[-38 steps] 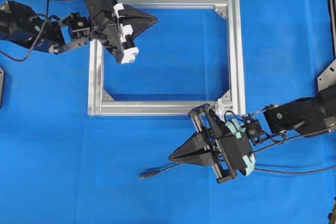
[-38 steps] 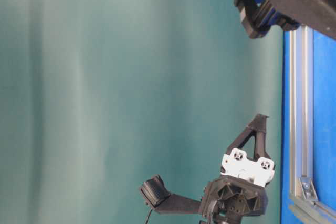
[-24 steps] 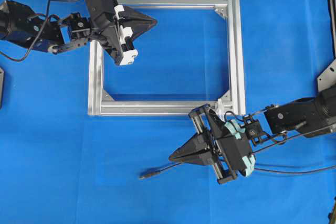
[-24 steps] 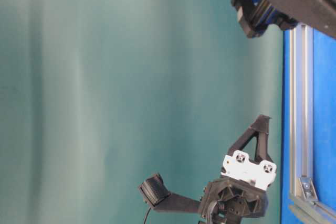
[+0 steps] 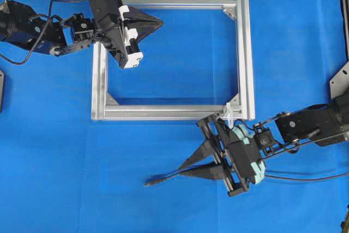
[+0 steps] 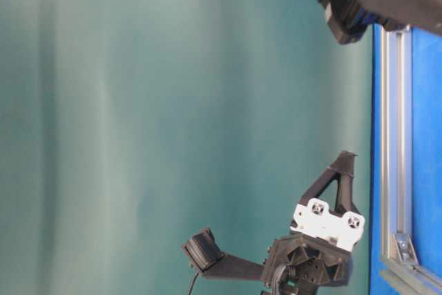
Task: Insert the wire through the string loop located on the right side.
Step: 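Open the right gripper and move it toward the black USB cable plug, then lower the right gripper and grasp the cable just behind the USB plug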
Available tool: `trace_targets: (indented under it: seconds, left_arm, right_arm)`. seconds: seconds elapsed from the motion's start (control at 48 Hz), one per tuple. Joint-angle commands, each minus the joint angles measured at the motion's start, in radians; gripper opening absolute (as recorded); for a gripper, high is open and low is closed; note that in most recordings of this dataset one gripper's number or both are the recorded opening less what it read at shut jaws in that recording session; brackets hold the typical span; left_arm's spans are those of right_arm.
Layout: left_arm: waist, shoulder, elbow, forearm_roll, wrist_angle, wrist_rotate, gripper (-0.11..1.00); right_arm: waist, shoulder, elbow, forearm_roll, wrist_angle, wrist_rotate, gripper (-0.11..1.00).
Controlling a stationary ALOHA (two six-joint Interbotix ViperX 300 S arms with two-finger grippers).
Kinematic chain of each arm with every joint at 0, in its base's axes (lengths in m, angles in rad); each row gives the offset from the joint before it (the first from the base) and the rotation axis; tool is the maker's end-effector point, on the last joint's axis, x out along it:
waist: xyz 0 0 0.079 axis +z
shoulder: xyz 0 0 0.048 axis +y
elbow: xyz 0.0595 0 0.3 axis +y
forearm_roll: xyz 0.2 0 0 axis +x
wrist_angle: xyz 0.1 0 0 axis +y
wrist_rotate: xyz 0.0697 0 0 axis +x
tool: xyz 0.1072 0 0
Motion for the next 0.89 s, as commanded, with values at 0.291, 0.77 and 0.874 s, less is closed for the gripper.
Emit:
trace_targets:
  seconds: [0.291, 0.77, 0.874]
  left_arm:
    - [0.0, -0.031, -0.015, 0.003, -0.005, 0.002, 0.0]
    - [0.002, -0.031, -0.015, 0.003, -0.005, 0.002, 0.0]
    - [0.003, -0.031, -0.015, 0.003, -0.005, 0.002, 0.0]
  right_arm:
    - [0.005, -0.005, -0.038, 0.015, 0.003, 0.003, 0.79]
    - [0.026, 0.153, -0.086, 0.104, 0.002, 0.012, 0.81]
    - [0.028, 0.198, -0.106, 0.11, -0.003, 0.023, 0.81]
